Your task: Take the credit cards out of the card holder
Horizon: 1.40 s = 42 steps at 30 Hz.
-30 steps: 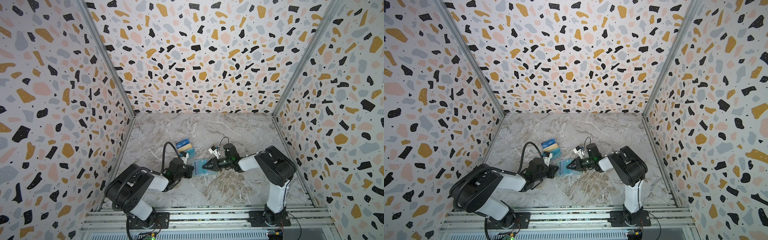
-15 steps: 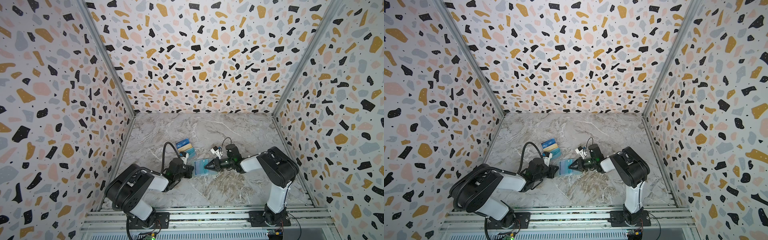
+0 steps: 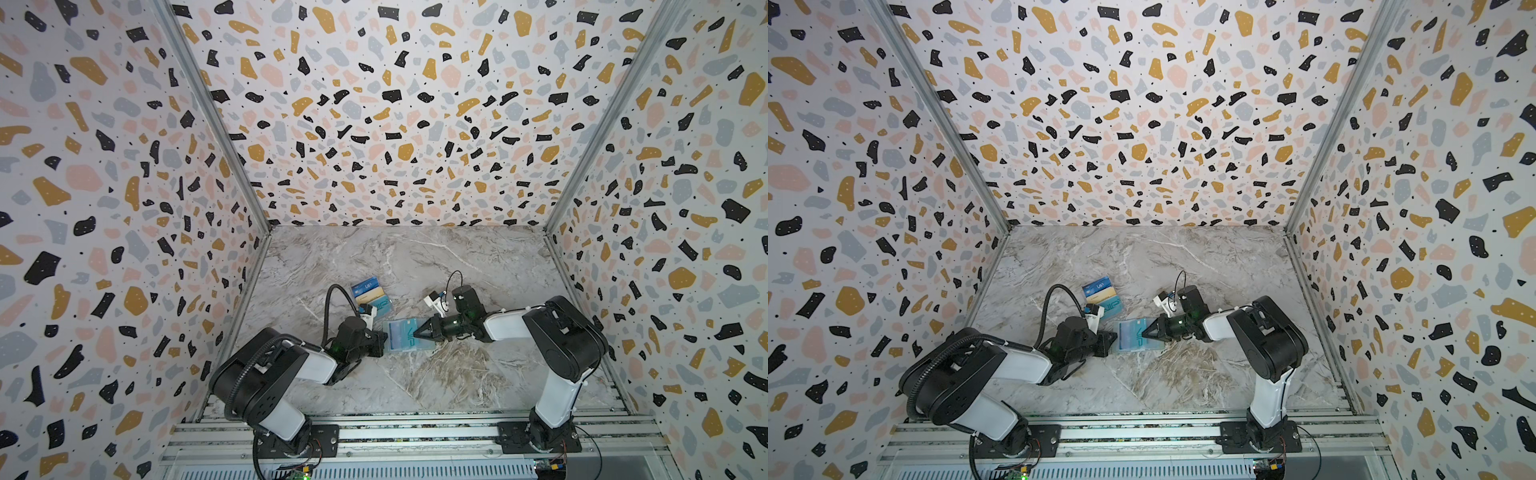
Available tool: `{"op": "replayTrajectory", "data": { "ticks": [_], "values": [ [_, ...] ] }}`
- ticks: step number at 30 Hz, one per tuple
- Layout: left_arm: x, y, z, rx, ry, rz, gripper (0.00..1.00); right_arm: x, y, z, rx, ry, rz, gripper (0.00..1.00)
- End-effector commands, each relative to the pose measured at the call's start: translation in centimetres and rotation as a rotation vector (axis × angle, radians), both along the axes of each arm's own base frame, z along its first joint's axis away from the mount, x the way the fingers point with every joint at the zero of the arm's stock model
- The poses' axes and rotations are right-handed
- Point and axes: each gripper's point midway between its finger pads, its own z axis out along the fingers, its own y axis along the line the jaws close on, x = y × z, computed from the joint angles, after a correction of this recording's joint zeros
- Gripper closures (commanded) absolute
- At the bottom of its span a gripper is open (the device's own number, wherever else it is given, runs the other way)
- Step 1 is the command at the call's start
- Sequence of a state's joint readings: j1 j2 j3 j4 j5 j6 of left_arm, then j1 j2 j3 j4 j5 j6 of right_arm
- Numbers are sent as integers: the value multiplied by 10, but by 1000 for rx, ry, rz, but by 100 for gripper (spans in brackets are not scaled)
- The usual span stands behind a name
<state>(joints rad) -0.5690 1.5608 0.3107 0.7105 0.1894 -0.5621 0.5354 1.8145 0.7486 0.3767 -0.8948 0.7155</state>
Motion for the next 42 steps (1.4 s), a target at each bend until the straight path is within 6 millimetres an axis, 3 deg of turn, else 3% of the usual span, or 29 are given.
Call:
{"op": "replayTrajectory", "data": {
  "ticks": [1, 12, 27, 30, 33, 37, 42],
  "values": [
    [-15, 16, -27, 79, 79, 21, 100, 8, -3, 14, -17, -57, 3, 92],
    [-13, 14, -25, 76, 68, 14, 100, 10, -9, 20, -25, -76, -1, 96],
    [-7, 2, -12, 30, 43, -18, 99, 33, -45, 47, -82, -201, 2, 98],
    [-3, -6, 2, 5, 23, -40, 94, 40, -55, 53, -101, -227, -6, 98],
    [3, -9, 20, 3, -15, -54, 80, 45, -63, 60, -112, -261, -9, 98],
    [8, -11, 46, 26, -72, -78, 63, 42, -61, 85, -72, -363, 46, 99],
    [8, -18, 85, 51, -124, -175, 48, 40, -58, 114, -35, -470, 105, 98]
  ]
}}
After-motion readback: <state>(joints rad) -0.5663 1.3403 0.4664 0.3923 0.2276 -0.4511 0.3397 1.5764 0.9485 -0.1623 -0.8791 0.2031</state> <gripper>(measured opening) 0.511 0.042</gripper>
